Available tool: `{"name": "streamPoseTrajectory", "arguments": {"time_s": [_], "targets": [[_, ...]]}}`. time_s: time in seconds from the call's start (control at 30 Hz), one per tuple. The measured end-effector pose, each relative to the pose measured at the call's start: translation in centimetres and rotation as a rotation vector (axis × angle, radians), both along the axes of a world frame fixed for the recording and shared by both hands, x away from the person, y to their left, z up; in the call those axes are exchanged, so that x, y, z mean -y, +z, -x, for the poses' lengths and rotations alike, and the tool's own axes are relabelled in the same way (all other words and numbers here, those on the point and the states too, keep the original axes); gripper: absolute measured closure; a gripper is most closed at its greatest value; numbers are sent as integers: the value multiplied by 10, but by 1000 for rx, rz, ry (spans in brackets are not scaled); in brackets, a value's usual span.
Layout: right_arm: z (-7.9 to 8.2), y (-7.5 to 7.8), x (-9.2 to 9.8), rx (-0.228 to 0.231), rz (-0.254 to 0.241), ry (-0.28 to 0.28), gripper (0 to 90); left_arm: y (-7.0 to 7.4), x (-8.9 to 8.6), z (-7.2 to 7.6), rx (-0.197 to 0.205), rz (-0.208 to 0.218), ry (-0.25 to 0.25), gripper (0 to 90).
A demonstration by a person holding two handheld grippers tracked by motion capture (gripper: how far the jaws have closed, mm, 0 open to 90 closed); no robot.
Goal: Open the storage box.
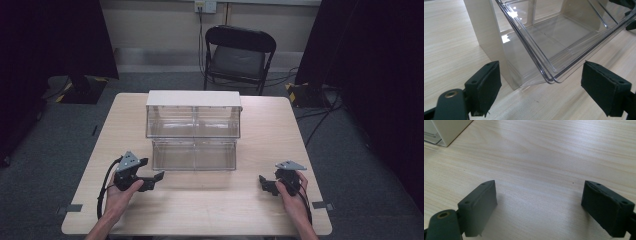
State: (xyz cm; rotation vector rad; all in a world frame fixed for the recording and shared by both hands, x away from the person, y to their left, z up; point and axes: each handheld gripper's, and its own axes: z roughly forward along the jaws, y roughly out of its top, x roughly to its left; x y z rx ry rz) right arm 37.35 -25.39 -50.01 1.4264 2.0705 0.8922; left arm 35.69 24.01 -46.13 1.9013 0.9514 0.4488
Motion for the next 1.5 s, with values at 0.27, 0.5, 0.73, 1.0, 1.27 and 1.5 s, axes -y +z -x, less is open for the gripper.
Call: {"name": "streamPoseTrajectory", "arguments": {"time_s": [0.27, 0.5, 0.73, 1.0, 1.27, 1.5], "targets": [[0, 0, 0, 0, 0, 0, 123, 1, 0, 1, -2, 10, -4, 159], [0, 0, 0, 0, 0, 0, 123, 3, 0, 1, 8, 18, -10, 159], [0, 0, 0, 0, 0, 0, 123, 7, -1, 2, 30, 37, 2, 162], [0, 0, 0, 0, 0, 0, 123, 8, -1, 1, 30, 42, 2, 158], [0, 0, 0, 0, 0, 0, 123, 8, -1, 2, 17, 61, 1, 158], [0, 0, 0, 0, 0, 0, 123, 10, 1, 2, 21, 53, -8, 159]]}}
